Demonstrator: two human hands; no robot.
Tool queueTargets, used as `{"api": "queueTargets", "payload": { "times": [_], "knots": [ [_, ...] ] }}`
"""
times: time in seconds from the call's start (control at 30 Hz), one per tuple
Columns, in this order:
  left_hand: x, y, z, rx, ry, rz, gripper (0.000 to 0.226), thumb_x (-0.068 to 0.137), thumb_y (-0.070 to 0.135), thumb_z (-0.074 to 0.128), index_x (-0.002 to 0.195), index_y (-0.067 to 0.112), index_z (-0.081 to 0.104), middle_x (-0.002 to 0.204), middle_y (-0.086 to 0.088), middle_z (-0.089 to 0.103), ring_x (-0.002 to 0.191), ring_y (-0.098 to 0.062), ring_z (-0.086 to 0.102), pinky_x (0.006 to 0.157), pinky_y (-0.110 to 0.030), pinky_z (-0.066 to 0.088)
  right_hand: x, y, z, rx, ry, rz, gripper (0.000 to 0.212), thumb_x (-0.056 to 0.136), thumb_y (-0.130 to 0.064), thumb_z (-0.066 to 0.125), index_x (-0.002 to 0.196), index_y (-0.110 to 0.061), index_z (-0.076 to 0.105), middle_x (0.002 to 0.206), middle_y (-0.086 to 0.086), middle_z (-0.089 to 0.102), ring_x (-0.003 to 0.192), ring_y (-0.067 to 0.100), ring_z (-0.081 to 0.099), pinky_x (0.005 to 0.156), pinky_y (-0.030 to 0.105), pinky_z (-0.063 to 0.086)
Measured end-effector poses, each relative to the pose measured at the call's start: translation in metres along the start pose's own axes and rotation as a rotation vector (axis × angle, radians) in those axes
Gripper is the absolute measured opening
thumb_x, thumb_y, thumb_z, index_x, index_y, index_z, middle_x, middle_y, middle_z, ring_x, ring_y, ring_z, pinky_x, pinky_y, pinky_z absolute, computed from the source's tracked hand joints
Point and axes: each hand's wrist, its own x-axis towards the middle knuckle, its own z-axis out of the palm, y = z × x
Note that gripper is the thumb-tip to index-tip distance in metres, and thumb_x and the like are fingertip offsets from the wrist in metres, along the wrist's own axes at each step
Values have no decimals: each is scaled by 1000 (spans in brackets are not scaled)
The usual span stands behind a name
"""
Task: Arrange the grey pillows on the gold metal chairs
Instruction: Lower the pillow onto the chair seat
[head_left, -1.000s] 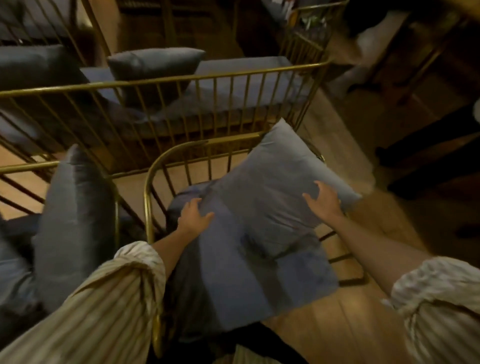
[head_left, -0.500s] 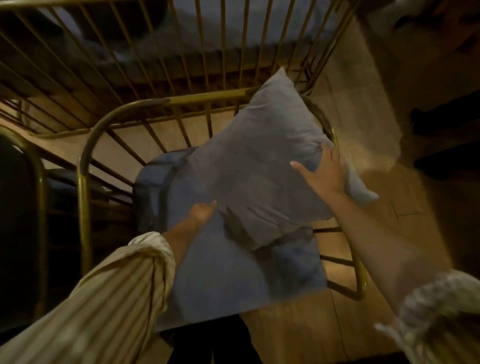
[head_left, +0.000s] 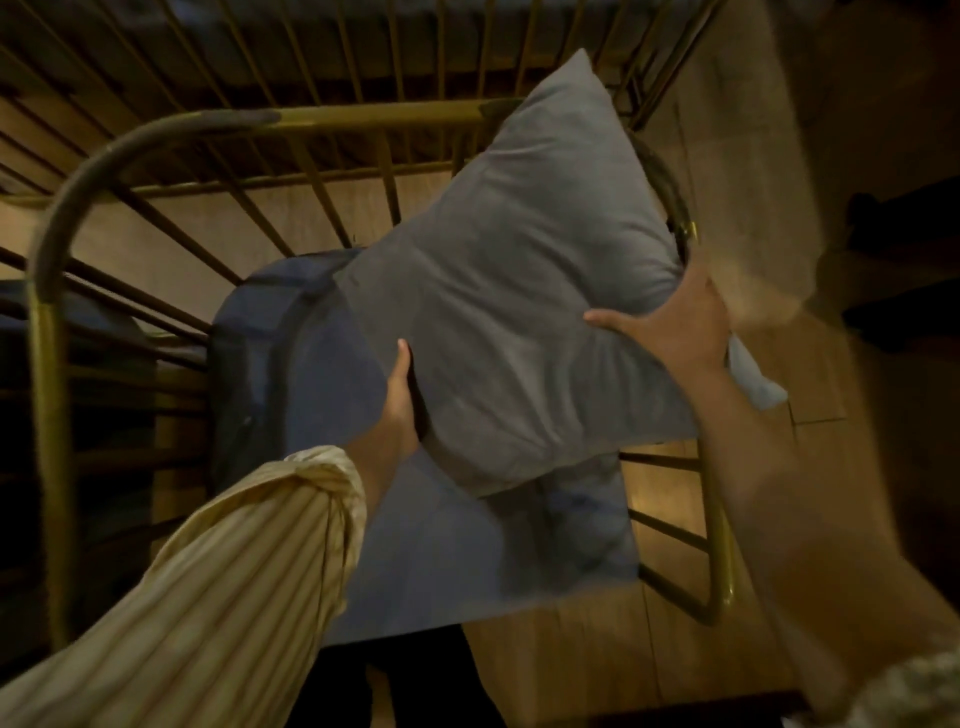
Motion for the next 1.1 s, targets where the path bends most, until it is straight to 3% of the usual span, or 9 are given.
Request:
{"api": "queueTargets", "payload": {
  "times": [0.13, 0.27, 0.4, 0.5, 0.6, 0.7, 0.77, 0.9, 1.1],
  "knots": [
    [-39, 10, -21, 19, -51, 32, 54, 90, 69, 43, 111, 26, 67, 102, 3, 75, 97, -18, 69, 81, -37, 55, -12, -4, -10, 143, -193, 114, 114, 46, -70, 83, 137, -12, 46, 139, 8, 55, 125, 30, 54, 99, 41, 47],
    [-73, 33, -65, 47, -29, 78, 52, 90, 65, 51, 118, 24, 67, 111, 1, 77, 98, -17, 73, 84, -36, 57, -59, 6, 9, 357, -288, 186, 119, 37, -73, 83, 136, -15, 51, 135, 5, 59, 121, 27, 58, 97, 45, 51],
    [-90, 44, -116, 113, 218, 60, 96, 45, 73, 84, 124, 21, 67, 123, -4, 70, 109, -28, 66, 102, -49, 50, -112, 17, 44, 506, -430, 291, 108, 50, -54, 91, 141, -16, 47, 138, 4, 58, 123, 24, 57, 101, 41, 48],
    [-98, 36, -146, 155, 291, 44, 118, 36, 76, 84, 134, 16, 59, 129, -5, 65, 115, -31, 61, 107, -52, 45, -138, 31, 76, 544, -466, 302, 120, 36, -62, 92, 138, -17, 50, 135, 3, 60, 122, 24, 59, 100, 48, 51],
    [-102, 20, -173, 168, 314, -31, 133, 26, 80, 83, 139, 18, 54, 134, -6, 61, 121, -34, 57, 109, -56, 41, -153, 30, 89, 529, -488, 335, 94, 59, -34, 93, 137, -11, 47, 136, 6, 58, 123, 25, 56, 102, 47, 49],
    [-103, 2, -187, 143, 289, -63, 132, 25, 76, 85, 139, 17, 54, 136, -6, 60, 121, -35, 57, 110, -57, 40, -160, 38, 98, 493, -520, 338, 89, 63, -28, 91, 137, -9, 45, 136, 7, 57, 125, 26, 55, 102, 46, 48],
    [-108, -5, -188, 145, 291, -59, 126, 32, 73, 86, 139, 15, 53, 137, -7, 59, 123, -35, 55, 111, -56, 38, -162, 45, 102, 492, -538, 347, 88, 66, -26, 89, 139, -8, 42, 136, 3, 54, 126, 24, 53, 102, 43, 47],
    [-112, -9, -189, 215, 303, -74, 92, 68, 60, 80, 141, 12, 50, 142, -8, 55, 128, -35, 51, 113, -52, 37, -165, 60, 104, 464, -610, 364, 93, 67, -30, 89, 143, -10, 38, 137, 1, 52, 126, 24, 51, 98, 38, 46],
    [-121, -8, -185, 306, 307, -97, 85, 78, 54, 74, 144, 8, 45, 147, -8, 49, 133, -34, 46, 110, -46, 35, -173, 70, 106, 466, -658, 405, 105, 58, -47, 87, 145, -13, 39, 139, 0, 54, 127, 23, 53, 89, 33, 47]
  ]
}}
